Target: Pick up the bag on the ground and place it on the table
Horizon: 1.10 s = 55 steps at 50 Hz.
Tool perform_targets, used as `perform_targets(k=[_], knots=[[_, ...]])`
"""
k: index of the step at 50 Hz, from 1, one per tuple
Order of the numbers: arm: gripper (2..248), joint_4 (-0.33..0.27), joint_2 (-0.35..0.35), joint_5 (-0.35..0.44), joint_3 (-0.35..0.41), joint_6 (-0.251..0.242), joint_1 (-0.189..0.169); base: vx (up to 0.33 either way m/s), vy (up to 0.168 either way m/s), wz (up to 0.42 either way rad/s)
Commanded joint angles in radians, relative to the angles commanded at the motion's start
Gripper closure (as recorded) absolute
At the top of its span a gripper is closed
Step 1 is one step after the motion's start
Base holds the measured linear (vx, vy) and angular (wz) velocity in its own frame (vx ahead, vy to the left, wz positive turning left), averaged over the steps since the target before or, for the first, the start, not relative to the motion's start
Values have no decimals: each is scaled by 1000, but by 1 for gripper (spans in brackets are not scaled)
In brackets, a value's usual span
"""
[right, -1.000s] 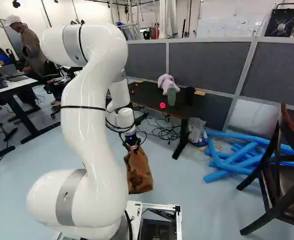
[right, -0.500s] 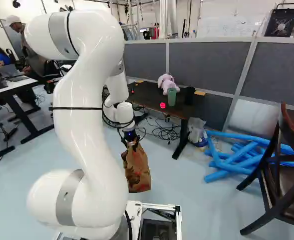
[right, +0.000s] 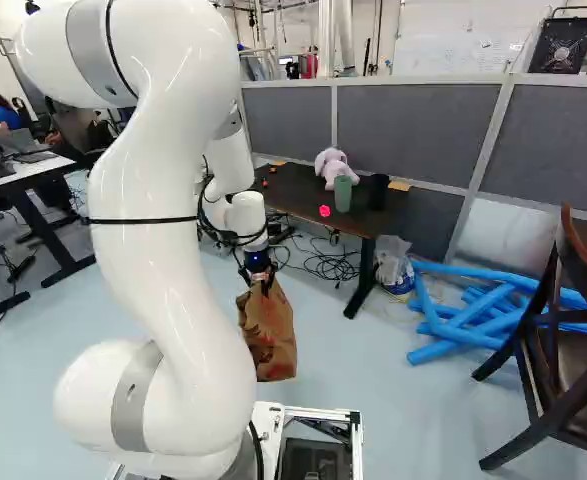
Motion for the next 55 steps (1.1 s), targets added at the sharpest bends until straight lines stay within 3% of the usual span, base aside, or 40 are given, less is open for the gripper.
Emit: perform_targets(k=[31, 55], knots=[[229, 47, 93, -150, -30, 0, -11, 0, 0, 0], [229, 24, 162, -165, -51, 0, -14, 0, 0, 0]])
